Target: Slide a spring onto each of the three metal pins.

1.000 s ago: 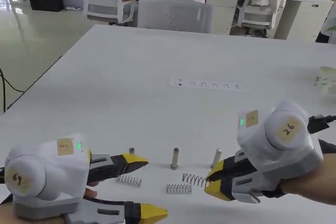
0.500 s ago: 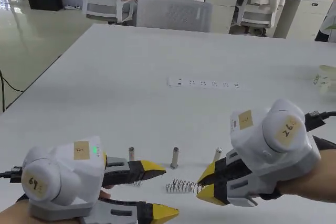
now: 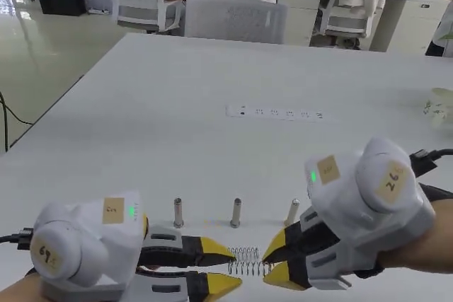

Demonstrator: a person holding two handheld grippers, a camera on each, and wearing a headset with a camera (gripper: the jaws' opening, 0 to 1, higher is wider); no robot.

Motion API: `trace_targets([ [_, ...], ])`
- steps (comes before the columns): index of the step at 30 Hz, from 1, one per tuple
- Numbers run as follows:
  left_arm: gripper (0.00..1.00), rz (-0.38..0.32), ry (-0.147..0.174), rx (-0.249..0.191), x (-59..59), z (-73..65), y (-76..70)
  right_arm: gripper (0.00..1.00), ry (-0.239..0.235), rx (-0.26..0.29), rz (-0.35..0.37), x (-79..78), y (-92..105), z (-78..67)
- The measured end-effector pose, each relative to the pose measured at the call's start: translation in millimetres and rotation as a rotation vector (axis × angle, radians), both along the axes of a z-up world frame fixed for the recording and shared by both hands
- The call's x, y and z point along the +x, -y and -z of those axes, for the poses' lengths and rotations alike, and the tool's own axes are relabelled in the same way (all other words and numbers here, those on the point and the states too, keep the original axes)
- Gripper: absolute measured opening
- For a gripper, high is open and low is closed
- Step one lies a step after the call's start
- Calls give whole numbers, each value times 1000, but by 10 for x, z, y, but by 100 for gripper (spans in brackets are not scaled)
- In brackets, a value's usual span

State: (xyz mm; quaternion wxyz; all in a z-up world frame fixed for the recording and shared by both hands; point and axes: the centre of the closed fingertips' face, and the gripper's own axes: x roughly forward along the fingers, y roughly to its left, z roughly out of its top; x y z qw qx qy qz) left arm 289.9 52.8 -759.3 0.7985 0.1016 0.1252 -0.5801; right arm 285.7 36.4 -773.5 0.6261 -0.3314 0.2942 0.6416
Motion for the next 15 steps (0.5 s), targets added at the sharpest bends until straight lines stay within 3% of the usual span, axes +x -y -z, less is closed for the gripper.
trace_targets([
  [5, 3, 13, 1, 5, -27, 8, 8, 7, -11, 7, -3, -19, 11, -21],
  [10, 2, 12, 8, 11, -23, 7, 1, 7, -54, 43, 31, 1, 9, -149],
  [15, 2, 3, 8, 18, -1, 16, -7, 8, -60, 89, 42, -10, -55, -277],
])
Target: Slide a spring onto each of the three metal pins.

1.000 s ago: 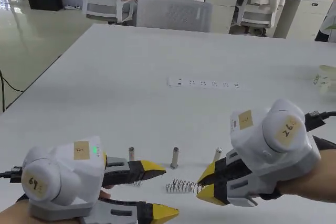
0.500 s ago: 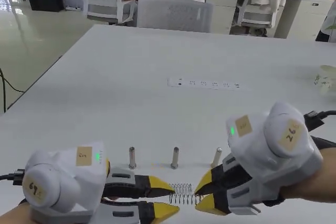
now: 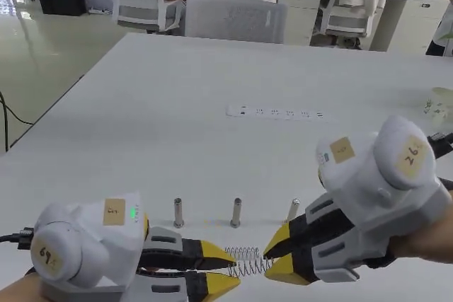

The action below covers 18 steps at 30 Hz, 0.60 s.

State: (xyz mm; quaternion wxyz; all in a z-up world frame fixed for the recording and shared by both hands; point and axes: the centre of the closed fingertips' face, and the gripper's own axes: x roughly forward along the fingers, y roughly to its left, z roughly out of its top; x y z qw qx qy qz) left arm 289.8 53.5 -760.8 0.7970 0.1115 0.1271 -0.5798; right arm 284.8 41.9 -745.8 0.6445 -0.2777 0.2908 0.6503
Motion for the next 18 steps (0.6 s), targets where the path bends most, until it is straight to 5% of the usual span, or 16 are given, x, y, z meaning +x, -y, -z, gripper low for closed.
trace_targets([
  [9, 2, 15, -2, -3, -32, -10, 51, 8, -6, 93, -3, -49, -206, -220],
  [18, 2, 19, 6, 19, -37, 13, 45, 8, -4, 56, -8, -56, -193, -162],
])
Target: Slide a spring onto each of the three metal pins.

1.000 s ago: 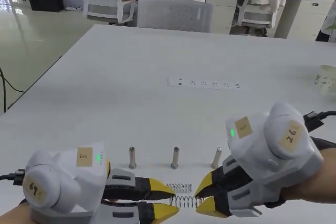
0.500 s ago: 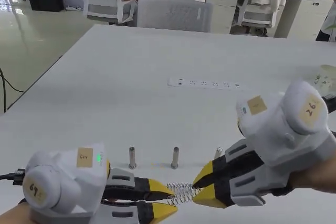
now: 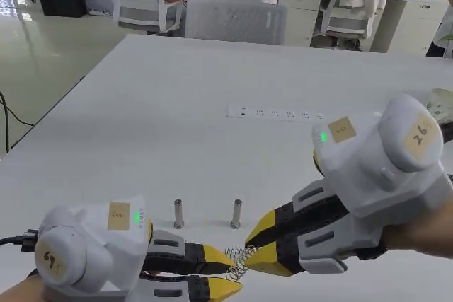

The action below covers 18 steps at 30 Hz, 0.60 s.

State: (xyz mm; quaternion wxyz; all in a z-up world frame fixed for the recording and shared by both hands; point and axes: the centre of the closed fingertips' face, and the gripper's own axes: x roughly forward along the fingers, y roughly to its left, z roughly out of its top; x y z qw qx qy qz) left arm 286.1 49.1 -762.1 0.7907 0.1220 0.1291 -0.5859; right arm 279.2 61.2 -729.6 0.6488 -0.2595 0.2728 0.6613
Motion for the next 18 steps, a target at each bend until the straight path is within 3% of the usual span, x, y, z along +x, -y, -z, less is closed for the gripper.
trace_targets([
  [6, 2, 7, -5, 0, -20, -5, 30, 9, -9, -31, -4, -3, -15, 75],
  [18, 2, 7, 3, -31, -23, -81, 47, 10, -41, -40, -3, -23, -33, 145],
])
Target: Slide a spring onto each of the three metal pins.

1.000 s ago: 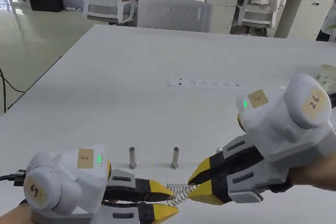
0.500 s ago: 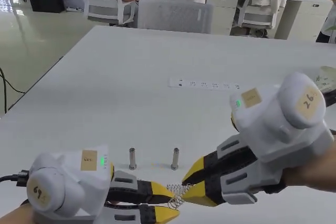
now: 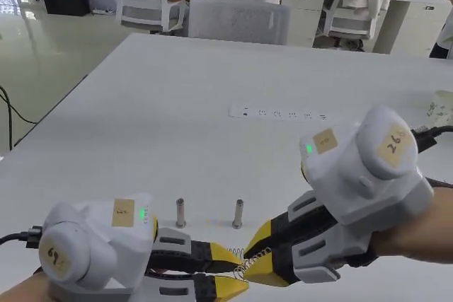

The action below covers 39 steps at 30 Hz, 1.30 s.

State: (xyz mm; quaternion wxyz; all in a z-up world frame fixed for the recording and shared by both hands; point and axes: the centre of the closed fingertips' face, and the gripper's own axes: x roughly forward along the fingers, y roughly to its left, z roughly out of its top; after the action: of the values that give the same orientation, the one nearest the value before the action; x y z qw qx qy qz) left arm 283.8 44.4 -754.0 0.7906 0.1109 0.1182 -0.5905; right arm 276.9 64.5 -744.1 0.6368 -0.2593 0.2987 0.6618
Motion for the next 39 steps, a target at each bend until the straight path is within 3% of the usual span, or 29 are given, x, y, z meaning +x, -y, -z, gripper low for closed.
trace_targets([
  [10, 2, -2, 5, -2, 4, -11, 4, 9, -11, -17, 0, 2, 0, 40],
  [16, 4, -21, -19, 1, 31, 19, -18, 9, -10, -33, 3, 18, 5, 44],
  [19, 15, -37, -21, 1, 49, 28, -35, 9, -4, -34, 5, 40, 8, 33],
  [24, 21, -60, -24, -12, 83, 10, -83, 9, 8, -41, 10, 83, 35, 28],
  [35, 45, -144, -65, -5, 167, 102, -291, 9, 26, -68, 42, 200, 166, 36],
  [39, 55, -162, -87, -36, 156, 97, -362, 9, 31, -78, 53, 246, 219, 37],
])
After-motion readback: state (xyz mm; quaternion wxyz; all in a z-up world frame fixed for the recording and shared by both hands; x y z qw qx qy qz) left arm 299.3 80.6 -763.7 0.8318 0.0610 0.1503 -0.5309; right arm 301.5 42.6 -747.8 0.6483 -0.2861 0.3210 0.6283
